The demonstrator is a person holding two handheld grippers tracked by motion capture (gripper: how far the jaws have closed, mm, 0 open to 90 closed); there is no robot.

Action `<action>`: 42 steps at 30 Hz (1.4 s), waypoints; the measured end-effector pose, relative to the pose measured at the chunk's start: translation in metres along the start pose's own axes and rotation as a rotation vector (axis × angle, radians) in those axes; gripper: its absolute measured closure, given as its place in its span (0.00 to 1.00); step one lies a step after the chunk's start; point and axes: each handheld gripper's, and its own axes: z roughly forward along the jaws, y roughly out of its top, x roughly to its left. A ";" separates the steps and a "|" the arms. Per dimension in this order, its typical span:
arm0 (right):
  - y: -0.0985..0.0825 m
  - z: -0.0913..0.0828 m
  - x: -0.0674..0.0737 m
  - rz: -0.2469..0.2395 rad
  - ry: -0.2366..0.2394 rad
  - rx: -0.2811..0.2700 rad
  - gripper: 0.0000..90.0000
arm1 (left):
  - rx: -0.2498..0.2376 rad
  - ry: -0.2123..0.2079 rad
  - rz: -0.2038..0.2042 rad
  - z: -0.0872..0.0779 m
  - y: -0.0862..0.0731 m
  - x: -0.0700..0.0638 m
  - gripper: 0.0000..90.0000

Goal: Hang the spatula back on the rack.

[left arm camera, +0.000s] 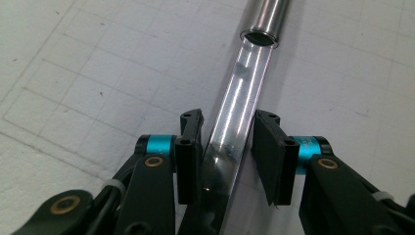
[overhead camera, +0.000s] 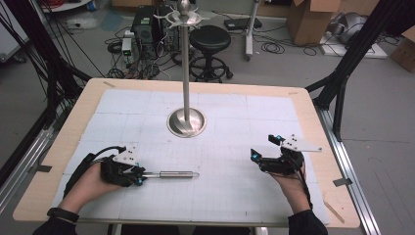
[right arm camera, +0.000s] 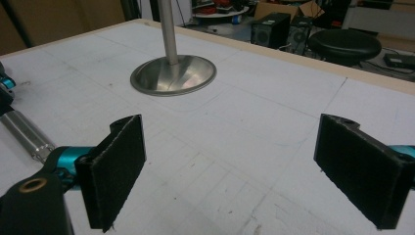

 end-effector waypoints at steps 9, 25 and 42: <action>0.000 0.000 0.000 0.006 0.009 -0.003 0.12 | 0.040 0.005 0.025 0.001 0.006 -0.003 0.74; 0.000 0.001 -0.001 0.011 0.026 -0.008 0.12 | 0.071 -0.005 0.008 0.000 0.009 -0.003 0.79; 0.000 0.002 0.000 0.015 0.045 -0.003 0.12 | 0.171 -0.013 0.019 0.005 0.024 0.000 0.75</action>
